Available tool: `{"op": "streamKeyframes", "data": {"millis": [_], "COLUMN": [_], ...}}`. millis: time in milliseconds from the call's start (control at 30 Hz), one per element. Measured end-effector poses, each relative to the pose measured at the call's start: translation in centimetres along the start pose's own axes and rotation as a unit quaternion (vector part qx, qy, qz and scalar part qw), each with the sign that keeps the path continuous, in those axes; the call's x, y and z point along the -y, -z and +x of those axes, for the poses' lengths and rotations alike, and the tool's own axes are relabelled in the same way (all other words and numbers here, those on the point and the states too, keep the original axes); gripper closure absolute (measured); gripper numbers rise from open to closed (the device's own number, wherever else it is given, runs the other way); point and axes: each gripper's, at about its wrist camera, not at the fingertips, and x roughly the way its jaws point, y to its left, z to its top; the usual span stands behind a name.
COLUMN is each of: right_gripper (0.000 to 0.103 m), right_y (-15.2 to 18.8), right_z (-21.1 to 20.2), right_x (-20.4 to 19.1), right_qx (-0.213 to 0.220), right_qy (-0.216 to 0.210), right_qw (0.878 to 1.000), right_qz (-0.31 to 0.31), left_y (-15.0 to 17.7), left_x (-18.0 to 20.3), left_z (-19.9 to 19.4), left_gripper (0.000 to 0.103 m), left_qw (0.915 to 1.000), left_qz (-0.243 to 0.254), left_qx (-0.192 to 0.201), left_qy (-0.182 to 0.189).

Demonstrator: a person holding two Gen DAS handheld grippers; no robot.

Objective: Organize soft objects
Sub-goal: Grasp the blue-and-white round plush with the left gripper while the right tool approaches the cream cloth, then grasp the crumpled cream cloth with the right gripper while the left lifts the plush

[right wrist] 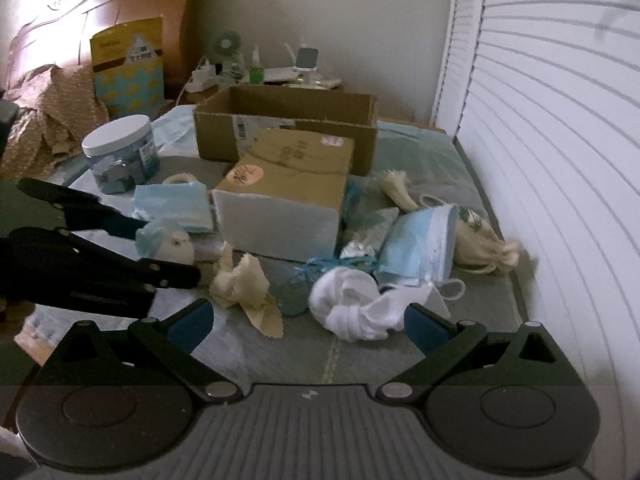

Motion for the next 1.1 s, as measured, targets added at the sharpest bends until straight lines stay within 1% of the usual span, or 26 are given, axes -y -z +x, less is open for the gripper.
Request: {"op": "streamKeyframes", "data": {"millis": [133, 200, 267, 333, 400, 467, 567, 600, 633, 700, 733, 800, 867, 1100], "right_gripper": [0.003, 0.007, 0.014, 0.017, 0.022, 0.028, 0.033, 0.035, 0.041, 0.044, 0.048, 0.052, 0.063, 0.065], "right_y": [-0.5, -0.7, -1.0, -1.3, -1.4, -1.5, -1.7, -1.7, -1.7, -1.7, -1.7, -1.7, -1.5, -2.0], "right_z": [0.0, 0.0, 0.2, 0.6, 1.1, 1.8, 2.9, 3.2, 3.5, 4.1, 4.4, 4.7, 4.7, 3.8], "right_x": [-0.8, -1.2, -1.8, -2.4, -3.1, -3.8, -4.5, -4.7, -4.8, -4.9, -5.0, -4.9, -4.9, -5.0], "right_qx": [0.006, 0.008, 0.009, 0.006, 0.004, -0.002, -0.012, -0.016, -0.02, -0.03, -0.034, -0.04, -0.042, -0.041], "right_qy": [-0.005, -0.008, -0.015, -0.023, -0.028, -0.036, -0.036, -0.034, -0.031, -0.025, -0.023, -0.021, -0.019, -0.019], "right_qw": [1.0, 1.0, 0.999, 0.999, 0.998, 0.997, 0.996, 0.996, 0.995, 0.995, 0.995, 0.995, 0.995, 0.995], "right_qz": [-0.016, -0.026, -0.037, -0.049, -0.061, -0.072, -0.084, -0.086, -0.088, -0.089, -0.088, -0.087, -0.086, -0.086], "left_y": [0.2, 0.3, 0.5, 0.7, 0.9, 1.1, 1.2, 1.3, 1.3, 1.2, 1.3, 1.3, 1.2, 1.0], "left_x": [-0.2, -0.5, -1.1, -1.6, -1.9, -2.2, -2.5, -2.6, -2.6, -2.7, -2.7, -2.8, -2.9, -3.3], "left_z": [-0.4, -1.0, -1.7, -2.3, -2.7, -3.1, -3.4, -3.5, -3.6, -3.6, -3.6, -3.7, -3.8, -4.4], "left_gripper": [0.051, 0.051, 0.051, 0.051, 0.051, 0.051, 0.051, 0.051, 0.051, 0.051, 0.051, 0.051, 0.051, 0.051], "left_qw": [0.9999, 0.9998, 0.9995, 0.9991, 0.9989, 0.9988, 0.9987, 0.9988, 0.9988, 0.9989, 0.999, 0.9991, 0.9992, 0.9994], "left_qz": [-0.008, -0.014, -0.026, -0.035, -0.035, -0.033, -0.033, -0.033, -0.033, -0.03, -0.029, -0.026, -0.023, -0.013], "left_qx": [0.0, -0.001, 0.0, -0.001, -0.002, -0.004, -0.005, -0.005, -0.006, -0.008, -0.009, -0.01, -0.011, -0.018], "left_qy": [-0.009, -0.015, -0.018, -0.024, -0.032, -0.036, -0.037, -0.036, -0.036, -0.034, -0.033, -0.031, -0.031, -0.027]}}
